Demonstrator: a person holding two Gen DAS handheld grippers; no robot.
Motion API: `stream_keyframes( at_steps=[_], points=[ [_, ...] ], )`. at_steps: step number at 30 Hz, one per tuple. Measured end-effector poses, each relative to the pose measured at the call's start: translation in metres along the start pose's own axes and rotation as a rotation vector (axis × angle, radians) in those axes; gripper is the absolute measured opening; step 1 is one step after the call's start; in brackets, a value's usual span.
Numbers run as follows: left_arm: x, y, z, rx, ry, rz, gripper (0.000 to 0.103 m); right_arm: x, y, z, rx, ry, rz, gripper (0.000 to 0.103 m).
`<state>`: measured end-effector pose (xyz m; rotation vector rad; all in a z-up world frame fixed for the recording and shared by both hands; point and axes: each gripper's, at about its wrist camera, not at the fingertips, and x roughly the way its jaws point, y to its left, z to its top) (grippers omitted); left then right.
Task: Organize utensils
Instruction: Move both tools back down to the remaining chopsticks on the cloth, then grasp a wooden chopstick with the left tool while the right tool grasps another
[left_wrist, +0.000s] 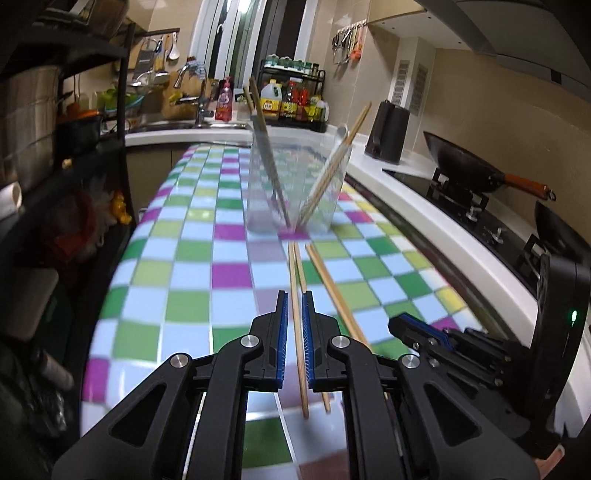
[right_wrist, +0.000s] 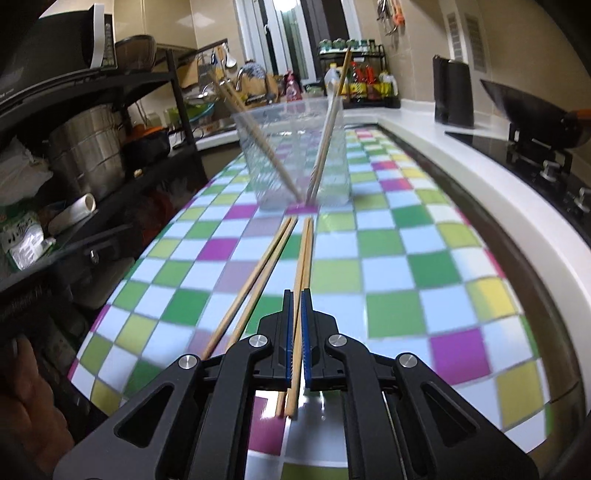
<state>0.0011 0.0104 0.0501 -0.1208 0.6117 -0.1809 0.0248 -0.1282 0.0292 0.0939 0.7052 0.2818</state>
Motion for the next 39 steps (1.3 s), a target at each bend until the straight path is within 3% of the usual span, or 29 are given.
stream_keyframes(
  at_steps=[9,16,31,39],
  points=[
    [0.032,0.005,-0.02,-0.022,0.107,-0.054,0.008,0.022,0.0,-0.018,-0.01,0.102,0.018,0.006],
    [0.044,0.0,-0.032,-0.029,0.165,-0.077,0.008,0.022,-0.003,-0.023,-0.018,0.1,-0.015,0.009],
    [0.055,-0.017,-0.044,0.074,0.194,0.0,0.008,0.02,-0.002,-0.025,-0.044,0.096,-0.042,0.007],
    [0.054,-0.009,-0.042,0.065,0.17,0.088,0.006,0.016,-0.017,-0.025,0.003,0.078,-0.145,0.006]
  ],
)
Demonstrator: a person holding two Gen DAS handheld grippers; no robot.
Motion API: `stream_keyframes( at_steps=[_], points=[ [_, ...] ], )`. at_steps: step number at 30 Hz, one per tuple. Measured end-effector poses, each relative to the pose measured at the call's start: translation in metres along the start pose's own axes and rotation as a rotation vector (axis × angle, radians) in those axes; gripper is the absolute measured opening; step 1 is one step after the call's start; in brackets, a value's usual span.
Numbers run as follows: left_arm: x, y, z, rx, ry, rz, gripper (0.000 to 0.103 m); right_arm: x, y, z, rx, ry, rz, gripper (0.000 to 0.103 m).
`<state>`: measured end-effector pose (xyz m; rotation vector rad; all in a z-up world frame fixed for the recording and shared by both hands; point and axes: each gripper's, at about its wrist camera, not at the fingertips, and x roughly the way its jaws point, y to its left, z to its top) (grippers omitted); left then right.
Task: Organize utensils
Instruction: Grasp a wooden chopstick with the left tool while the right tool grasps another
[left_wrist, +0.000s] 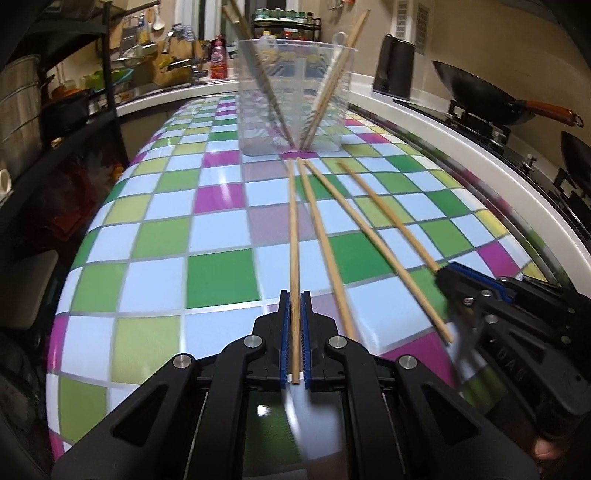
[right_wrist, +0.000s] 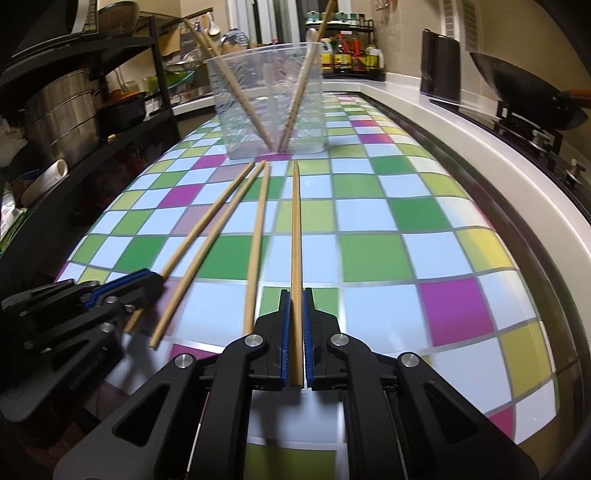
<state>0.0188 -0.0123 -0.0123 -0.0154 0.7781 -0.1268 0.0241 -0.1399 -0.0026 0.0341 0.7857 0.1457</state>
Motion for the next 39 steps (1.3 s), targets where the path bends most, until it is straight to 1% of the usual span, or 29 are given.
stream_keyframes(
  at_steps=[3,9,23,39],
  points=[
    [-0.001,0.007,0.0,-0.024,-0.003,0.022,0.006,-0.001,-0.006,-0.001,0.021,-0.005,-0.034,0.007],
    [-0.002,0.003,-0.004,-0.011,-0.022,0.045,0.006,-0.001,-0.004,-0.002,0.008,-0.014,-0.045,0.01],
    [-0.001,0.0,-0.004,-0.005,-0.034,0.04,0.006,-0.001,0.0,-0.004,-0.01,-0.029,-0.057,0.01],
    [0.0,-0.002,-0.003,0.0,-0.035,0.043,0.006,-0.003,0.006,-0.011,-0.038,-0.082,-0.098,0.01]
  ],
)
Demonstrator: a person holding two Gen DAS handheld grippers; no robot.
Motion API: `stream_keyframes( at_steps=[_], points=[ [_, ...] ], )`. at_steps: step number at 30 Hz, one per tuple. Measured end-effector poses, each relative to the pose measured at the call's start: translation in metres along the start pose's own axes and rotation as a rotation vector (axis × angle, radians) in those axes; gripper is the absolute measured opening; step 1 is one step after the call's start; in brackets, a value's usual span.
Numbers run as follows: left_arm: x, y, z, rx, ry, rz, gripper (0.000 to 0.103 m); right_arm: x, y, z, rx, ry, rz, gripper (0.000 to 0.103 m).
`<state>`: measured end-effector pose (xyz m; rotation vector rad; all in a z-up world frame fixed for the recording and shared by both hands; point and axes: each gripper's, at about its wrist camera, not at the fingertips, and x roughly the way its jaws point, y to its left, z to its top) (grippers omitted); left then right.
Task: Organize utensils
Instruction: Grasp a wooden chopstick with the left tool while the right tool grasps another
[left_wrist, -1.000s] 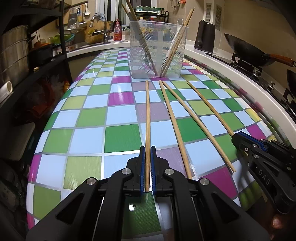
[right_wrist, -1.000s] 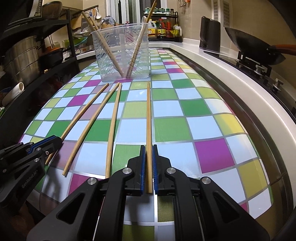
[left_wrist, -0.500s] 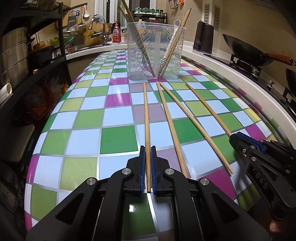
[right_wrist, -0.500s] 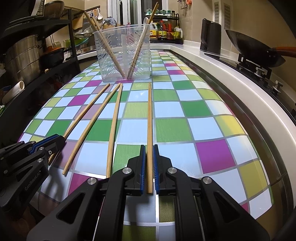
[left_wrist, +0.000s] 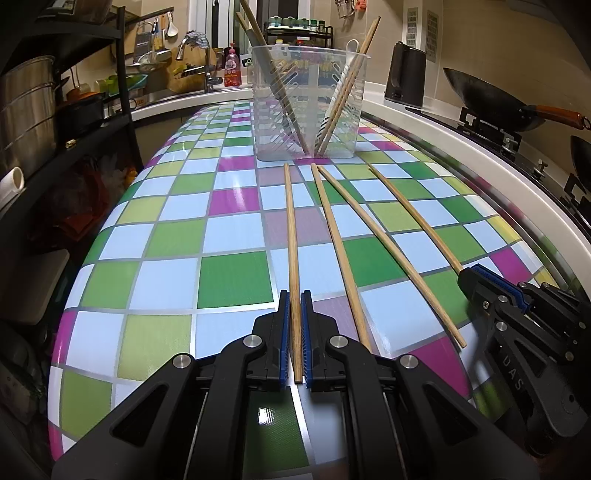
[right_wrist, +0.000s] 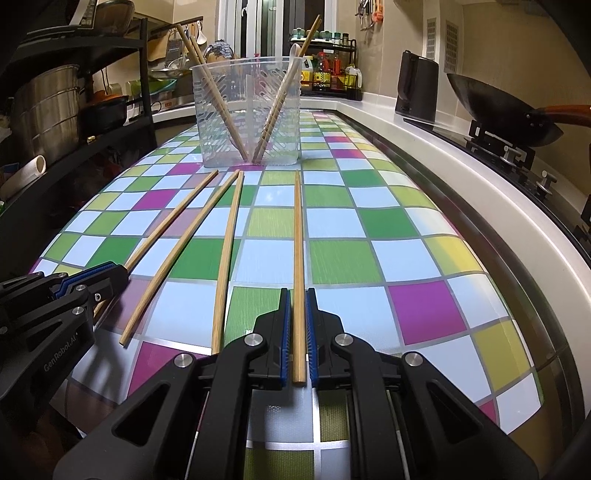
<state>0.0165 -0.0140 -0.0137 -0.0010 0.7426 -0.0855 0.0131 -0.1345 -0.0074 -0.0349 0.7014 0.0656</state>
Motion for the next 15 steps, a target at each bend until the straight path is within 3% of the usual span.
stream_keyframes(
  at_steps=[15],
  points=[
    [0.0004,-0.0045,0.0,0.008,-0.012,0.004,0.006,-0.0008,0.0004,-0.0018,-0.011,-0.016,-0.008,0.007]
  ],
)
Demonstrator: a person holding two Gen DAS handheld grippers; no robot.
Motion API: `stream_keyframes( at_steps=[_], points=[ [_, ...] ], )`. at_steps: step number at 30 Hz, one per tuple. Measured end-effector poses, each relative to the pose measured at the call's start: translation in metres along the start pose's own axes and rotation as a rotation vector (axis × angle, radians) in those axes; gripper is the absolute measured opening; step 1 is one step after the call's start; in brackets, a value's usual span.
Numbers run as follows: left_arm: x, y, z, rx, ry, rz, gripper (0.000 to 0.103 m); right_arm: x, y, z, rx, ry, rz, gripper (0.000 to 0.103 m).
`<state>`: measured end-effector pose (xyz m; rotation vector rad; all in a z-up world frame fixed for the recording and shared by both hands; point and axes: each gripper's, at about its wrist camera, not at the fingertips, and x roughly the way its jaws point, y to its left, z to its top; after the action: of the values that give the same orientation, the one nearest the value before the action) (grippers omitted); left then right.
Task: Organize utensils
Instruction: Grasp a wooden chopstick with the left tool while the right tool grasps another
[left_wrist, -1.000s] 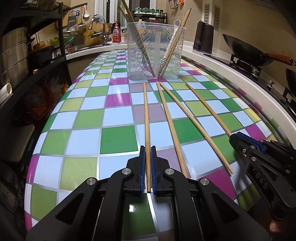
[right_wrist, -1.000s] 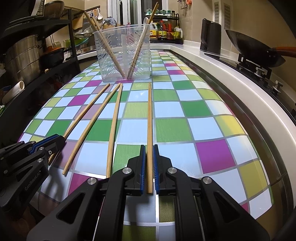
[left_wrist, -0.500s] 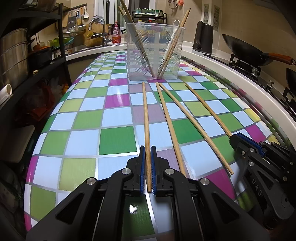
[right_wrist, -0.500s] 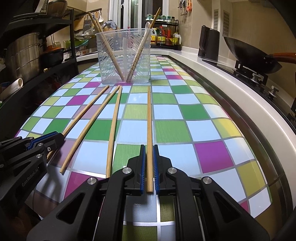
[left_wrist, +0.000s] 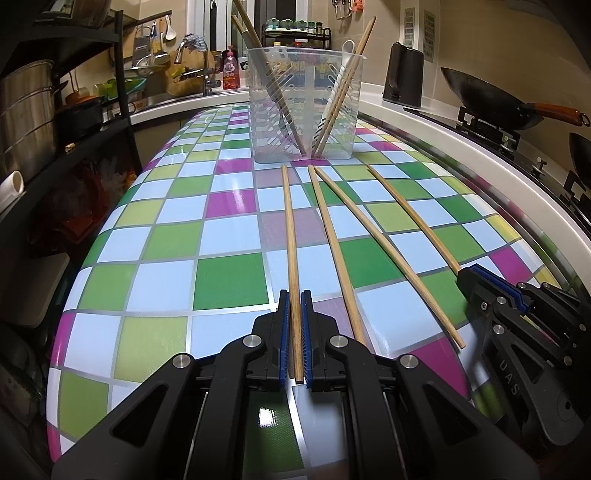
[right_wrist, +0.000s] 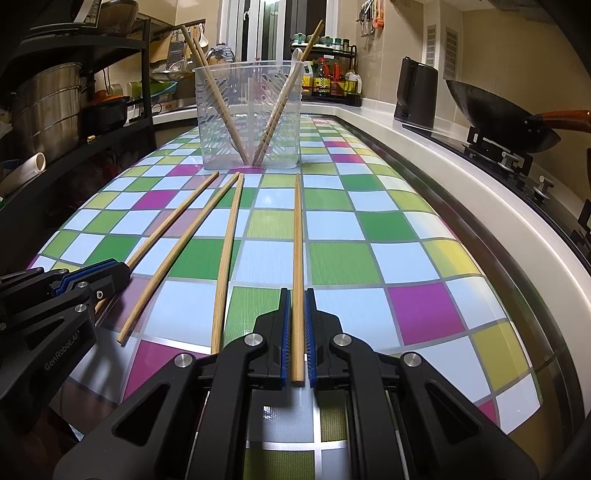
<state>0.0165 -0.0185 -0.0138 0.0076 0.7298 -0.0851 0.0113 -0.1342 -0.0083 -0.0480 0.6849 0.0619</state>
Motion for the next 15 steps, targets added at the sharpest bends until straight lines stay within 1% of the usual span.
stream_keyframes(
  at_steps=[15],
  points=[
    [0.0009,-0.003,0.0003,0.015,-0.005,0.005,0.006,0.0003,0.0002,-0.0001,-0.001,0.001,-0.001,0.006]
  ],
)
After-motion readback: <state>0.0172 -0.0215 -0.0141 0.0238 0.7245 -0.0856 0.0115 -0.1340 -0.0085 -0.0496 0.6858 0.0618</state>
